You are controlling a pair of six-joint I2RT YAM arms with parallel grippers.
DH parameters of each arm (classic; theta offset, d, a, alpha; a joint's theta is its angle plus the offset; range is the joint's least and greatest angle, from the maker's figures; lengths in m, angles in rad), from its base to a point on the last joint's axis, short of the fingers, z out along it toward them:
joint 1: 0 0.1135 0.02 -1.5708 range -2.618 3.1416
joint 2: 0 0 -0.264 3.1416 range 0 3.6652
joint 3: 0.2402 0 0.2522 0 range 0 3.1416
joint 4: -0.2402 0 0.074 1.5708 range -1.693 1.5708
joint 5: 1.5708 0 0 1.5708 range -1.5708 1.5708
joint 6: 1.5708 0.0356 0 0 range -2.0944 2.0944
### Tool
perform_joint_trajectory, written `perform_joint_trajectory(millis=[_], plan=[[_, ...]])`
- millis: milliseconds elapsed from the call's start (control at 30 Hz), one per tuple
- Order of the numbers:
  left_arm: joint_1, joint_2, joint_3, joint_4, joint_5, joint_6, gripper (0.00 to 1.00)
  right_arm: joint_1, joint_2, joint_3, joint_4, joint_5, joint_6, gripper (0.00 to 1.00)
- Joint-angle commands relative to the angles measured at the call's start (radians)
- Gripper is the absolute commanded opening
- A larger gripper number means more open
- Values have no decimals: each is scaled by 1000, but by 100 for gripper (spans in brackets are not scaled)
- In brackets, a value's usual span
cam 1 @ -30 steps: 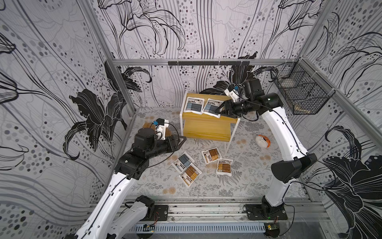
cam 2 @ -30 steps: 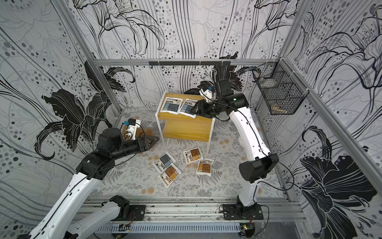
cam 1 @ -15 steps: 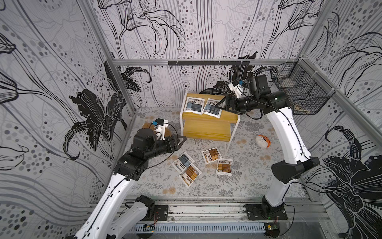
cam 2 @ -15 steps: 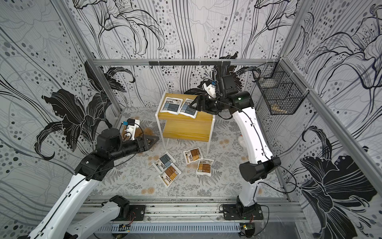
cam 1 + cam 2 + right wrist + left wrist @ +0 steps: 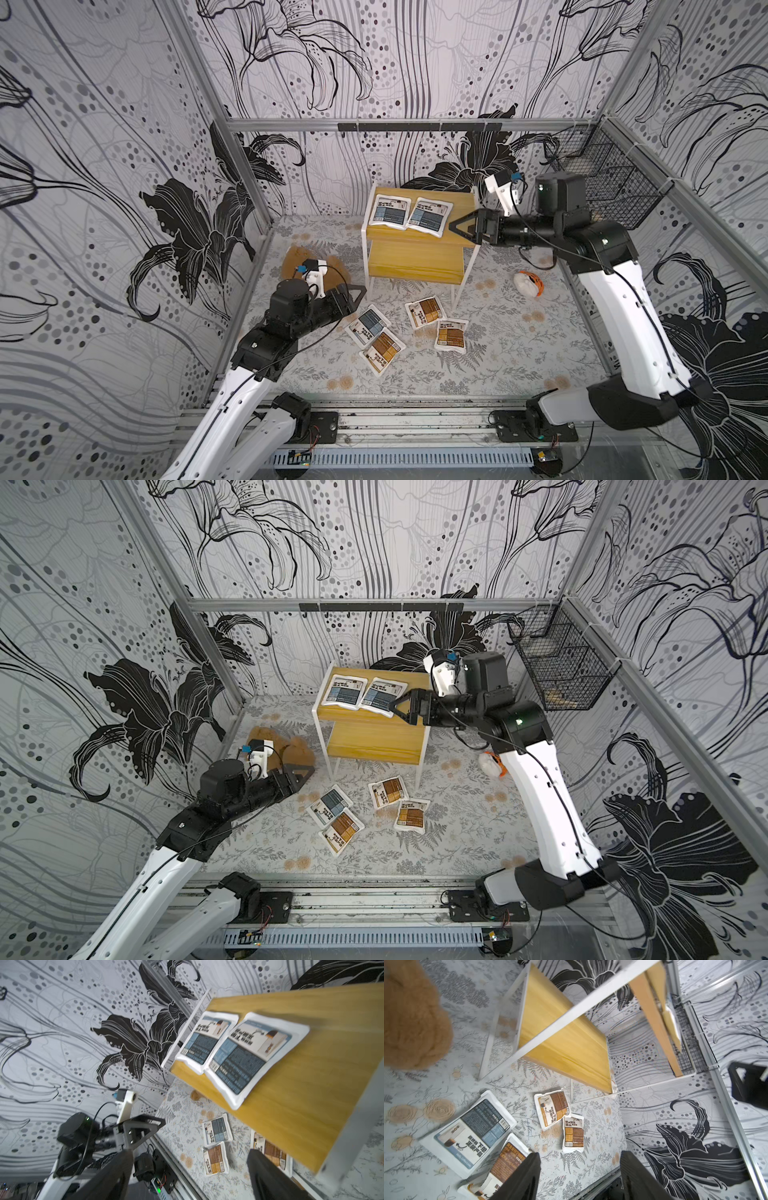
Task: Place the bagged coffee beans on the shelf by color
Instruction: Pick up the bagged coffee beans at the center of the board.
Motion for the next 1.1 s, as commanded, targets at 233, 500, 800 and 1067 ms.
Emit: perform_joint_trajectory(millis=[233,500,800,1067], plan=[[6,104,-96,17,-156,82,72,343,-209,-620,322,151,180,92],[12,372,-69,50,-203,294,72,443,-314,-853,366,219,278,92],[12,560,-38,16,-247,434,68,444,-347,-916,362,204,240,92],[12,711,50,-12,-242,548,67,445,-403,-1018,444,221,304,92]])
